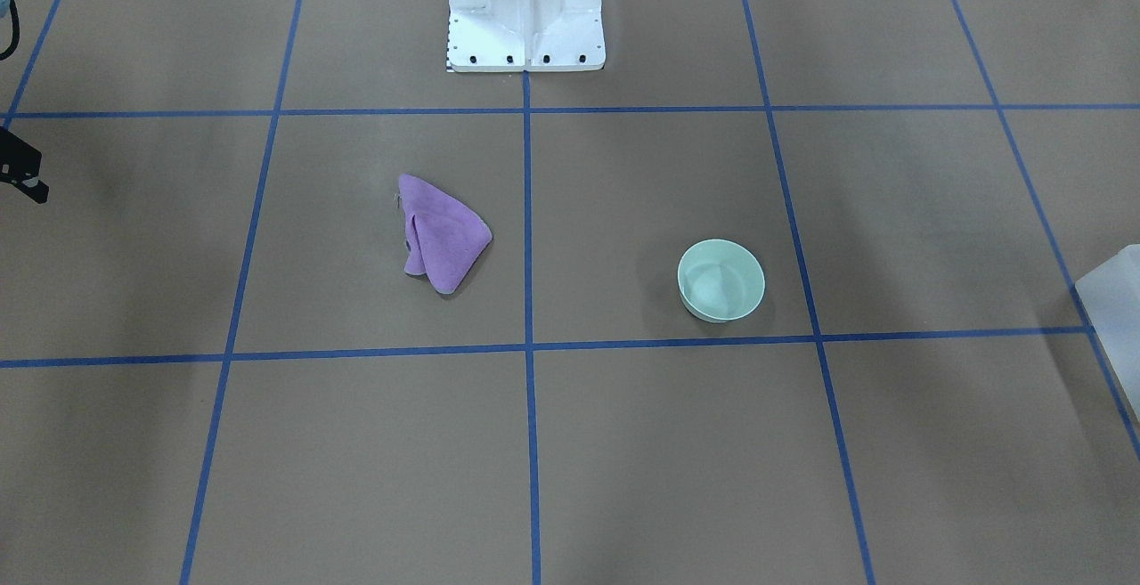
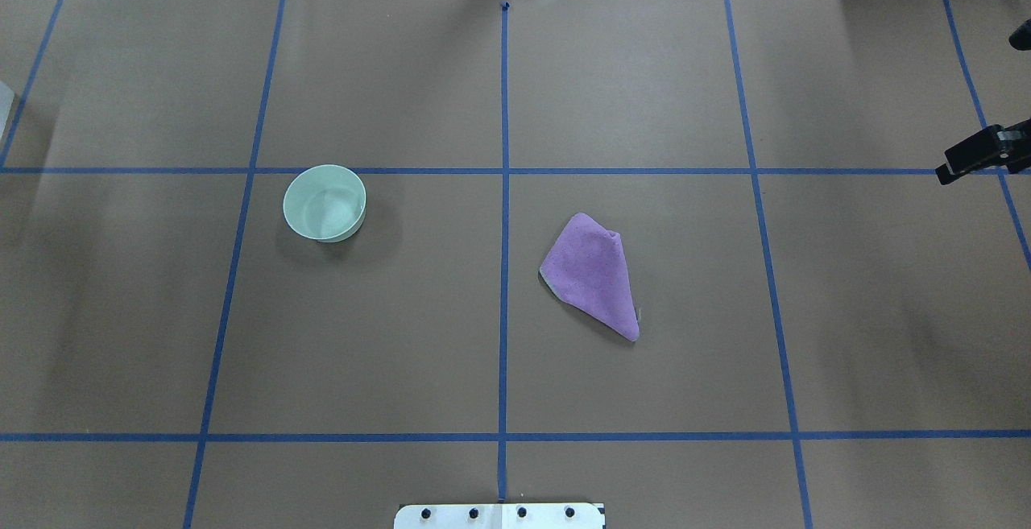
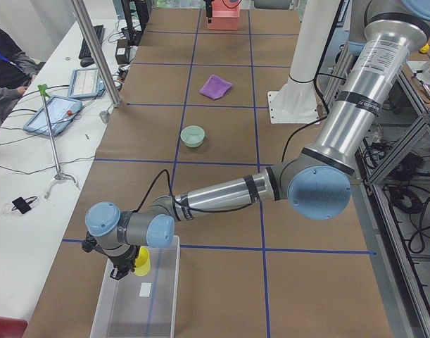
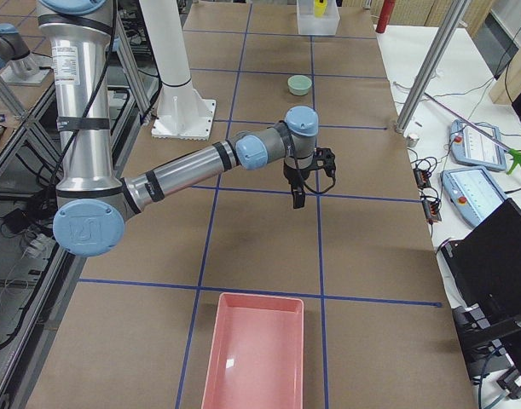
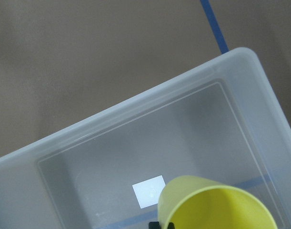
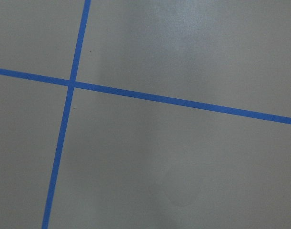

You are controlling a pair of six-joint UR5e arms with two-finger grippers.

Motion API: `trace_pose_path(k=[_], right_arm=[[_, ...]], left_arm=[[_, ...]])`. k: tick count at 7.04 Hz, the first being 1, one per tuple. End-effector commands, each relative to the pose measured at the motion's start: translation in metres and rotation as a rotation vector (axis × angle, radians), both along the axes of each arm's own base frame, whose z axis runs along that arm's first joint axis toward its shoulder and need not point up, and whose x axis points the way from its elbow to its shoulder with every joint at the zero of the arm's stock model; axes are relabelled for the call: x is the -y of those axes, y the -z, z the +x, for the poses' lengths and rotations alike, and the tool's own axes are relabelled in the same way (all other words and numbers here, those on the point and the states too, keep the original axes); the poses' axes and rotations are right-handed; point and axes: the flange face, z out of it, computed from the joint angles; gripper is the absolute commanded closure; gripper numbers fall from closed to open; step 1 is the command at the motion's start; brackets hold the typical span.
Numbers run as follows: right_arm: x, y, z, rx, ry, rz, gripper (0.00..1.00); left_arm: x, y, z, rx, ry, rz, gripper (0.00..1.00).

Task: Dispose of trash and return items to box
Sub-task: 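Carry the yellow cup with the left gripper into the clear bin and release, then reach the left gripper to the pale green bowl rim and grasp it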

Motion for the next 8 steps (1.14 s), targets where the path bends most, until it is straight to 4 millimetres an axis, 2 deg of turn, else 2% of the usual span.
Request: trace_pose_path(k=[1,3,4,5,6,7,8], right_arm=[[0.001,0.001,0.000,0.001,0.000,0.002,0.00],[0.001,0.001,0.000,-0.001,-0.001,0.001,0.00],[0.000,0.001,0.000,0.001,0.000,0.002,0.00],[0.000,0.002,0.000,0.001,0.000,0.003,0.00],[0.000,0.002,0.000,0.001,-0.001,0.005,0.00],[0.001,0.003,0.000,0.002,0.000,0.005,0.00],[-0.001,0.007,0.001,0.005,-0.002,0.012,0.00]], left_arm=[[-0.006,-0.010,0.016,-0.059,0.050,-0.073,1.00],[-0.006,-0.013,0.028,-0.061,0.036,-0.078,1.00],[-0.010,-0.024,0.036,-0.062,0.024,-0.062,0.74],[-0.008,-0.021,0.038,-0.065,0.029,-0.041,0.45],[-0.006,-0.018,0.038,-0.064,0.023,-0.013,0.02],[0.002,0.002,0.038,-0.087,0.023,0.026,0.01],[0.005,0.019,0.020,-0.133,0.050,0.020,0.01]])
